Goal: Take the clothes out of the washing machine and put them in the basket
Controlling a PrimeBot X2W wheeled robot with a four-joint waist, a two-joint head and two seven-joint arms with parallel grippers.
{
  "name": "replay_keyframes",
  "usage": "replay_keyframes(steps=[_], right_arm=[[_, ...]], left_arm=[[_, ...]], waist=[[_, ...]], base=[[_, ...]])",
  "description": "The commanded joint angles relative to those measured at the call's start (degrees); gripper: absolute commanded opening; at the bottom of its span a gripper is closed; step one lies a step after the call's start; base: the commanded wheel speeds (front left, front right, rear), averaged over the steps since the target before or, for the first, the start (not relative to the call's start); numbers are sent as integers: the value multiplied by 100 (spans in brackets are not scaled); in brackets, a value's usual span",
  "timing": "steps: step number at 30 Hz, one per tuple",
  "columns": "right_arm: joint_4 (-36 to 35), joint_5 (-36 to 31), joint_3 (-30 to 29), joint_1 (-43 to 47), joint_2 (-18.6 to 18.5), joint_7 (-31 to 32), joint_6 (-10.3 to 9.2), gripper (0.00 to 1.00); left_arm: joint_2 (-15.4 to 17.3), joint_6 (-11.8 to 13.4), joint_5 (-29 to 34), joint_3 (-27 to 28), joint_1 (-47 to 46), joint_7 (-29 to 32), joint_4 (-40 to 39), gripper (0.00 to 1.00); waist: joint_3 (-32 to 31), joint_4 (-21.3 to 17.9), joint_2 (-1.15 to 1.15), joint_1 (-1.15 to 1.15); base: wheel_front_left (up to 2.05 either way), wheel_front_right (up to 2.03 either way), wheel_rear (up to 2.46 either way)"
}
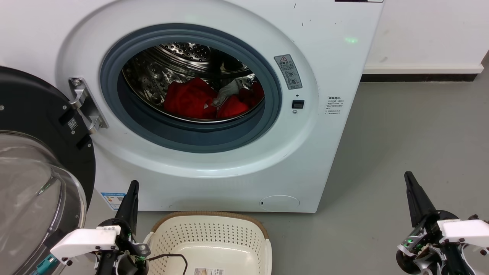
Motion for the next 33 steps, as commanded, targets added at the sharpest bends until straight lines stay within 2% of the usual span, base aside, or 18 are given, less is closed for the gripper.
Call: replay_keyframes(steps=[1,24,25,33], right_arm=[[8,-29,1,-72,23,6,-2,0],[8,-27,3,-72,23,5,-2,0],[0,0,0,-1,0,0,0,100],[72,-122,0,143,4,-165,-1,100]], left_arm=[[-15,-15,-15,15,-33,11,-3,0],[-15,-15,-15,15,-33,10,-3,0],[0,0,0,0,0,0,0,100],[-9,2,160,-56,126,-164,-6,100]], waist=[[0,0,0,0],[0,0,0,0],[0,0,0,0],[4,-1,0,0]], base=[[0,0,0],[0,0,0],[0,0,0],[0,0,0]])
